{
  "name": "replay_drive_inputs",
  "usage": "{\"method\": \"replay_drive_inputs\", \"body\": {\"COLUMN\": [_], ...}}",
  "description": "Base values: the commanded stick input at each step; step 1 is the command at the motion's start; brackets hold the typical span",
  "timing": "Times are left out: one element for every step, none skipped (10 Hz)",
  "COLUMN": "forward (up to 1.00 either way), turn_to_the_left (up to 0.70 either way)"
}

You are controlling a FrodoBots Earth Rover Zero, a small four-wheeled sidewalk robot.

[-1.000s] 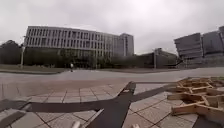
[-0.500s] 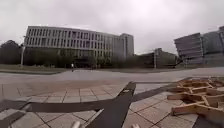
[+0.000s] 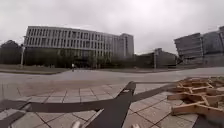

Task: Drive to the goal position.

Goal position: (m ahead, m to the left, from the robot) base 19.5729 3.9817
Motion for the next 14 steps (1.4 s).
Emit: {"method": "replay_drive_inputs", "body": {"forward": [0.05, 0.05, 0.05, 0.05, 0.05, 0.05, 0.05, 0.05, 0.05, 0.05, 0.05, 0.05, 0.05, 0.05], "turn_to_the_left": [0.0, 0.0, 0.0, 0.0, 0.0, 0.0, 0.0, 0.0, 0.0, 0.0, 0.0, 0.0, 0.0, 0.0]}}
